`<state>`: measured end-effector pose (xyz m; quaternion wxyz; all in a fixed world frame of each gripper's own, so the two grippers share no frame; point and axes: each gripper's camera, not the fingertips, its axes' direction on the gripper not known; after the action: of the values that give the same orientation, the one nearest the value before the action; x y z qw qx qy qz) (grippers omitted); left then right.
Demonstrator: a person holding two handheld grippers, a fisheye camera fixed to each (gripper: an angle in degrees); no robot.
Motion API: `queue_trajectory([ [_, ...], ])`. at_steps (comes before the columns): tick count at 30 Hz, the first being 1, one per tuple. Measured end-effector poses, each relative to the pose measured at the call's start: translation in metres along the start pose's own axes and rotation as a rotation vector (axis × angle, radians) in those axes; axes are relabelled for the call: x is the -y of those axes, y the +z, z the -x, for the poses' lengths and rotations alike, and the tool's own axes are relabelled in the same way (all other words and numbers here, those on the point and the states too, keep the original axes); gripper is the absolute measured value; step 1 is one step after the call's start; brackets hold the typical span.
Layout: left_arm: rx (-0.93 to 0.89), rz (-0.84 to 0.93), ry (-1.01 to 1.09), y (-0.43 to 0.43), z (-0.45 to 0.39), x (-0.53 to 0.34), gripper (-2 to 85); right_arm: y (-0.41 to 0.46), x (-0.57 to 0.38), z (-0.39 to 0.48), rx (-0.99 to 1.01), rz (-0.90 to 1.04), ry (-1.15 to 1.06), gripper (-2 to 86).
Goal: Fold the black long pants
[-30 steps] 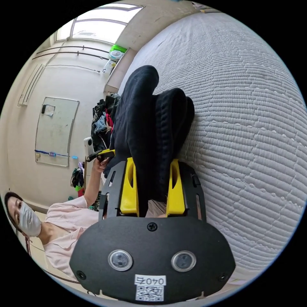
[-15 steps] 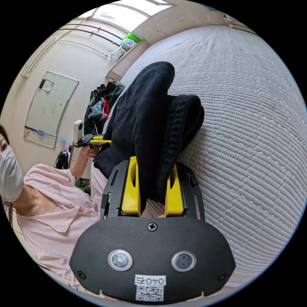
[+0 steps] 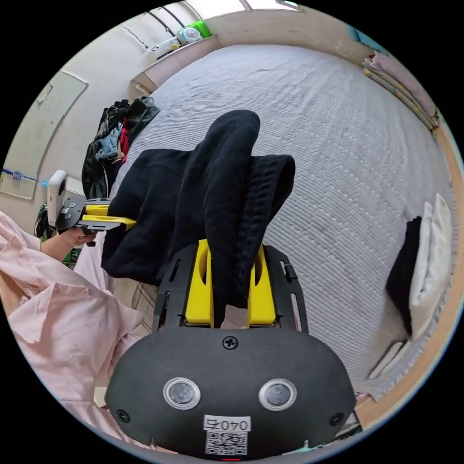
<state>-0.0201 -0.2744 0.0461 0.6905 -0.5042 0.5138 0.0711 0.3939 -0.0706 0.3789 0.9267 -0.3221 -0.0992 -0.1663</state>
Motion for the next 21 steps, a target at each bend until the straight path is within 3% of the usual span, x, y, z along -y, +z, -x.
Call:
queue_trajectory([
  [9,-0.046,-0.174,-0.216,0.026,-0.136,0.191,3.1,-0.065,0.141,-0.181,-0.260,0.168,-0.192,11.0],
  [21,-0.015,-0.322,-0.515,0.108,-0.230,0.438,3.2,-0.043,0.313,-0.386,-0.507,0.242,-0.437,11.5],
])
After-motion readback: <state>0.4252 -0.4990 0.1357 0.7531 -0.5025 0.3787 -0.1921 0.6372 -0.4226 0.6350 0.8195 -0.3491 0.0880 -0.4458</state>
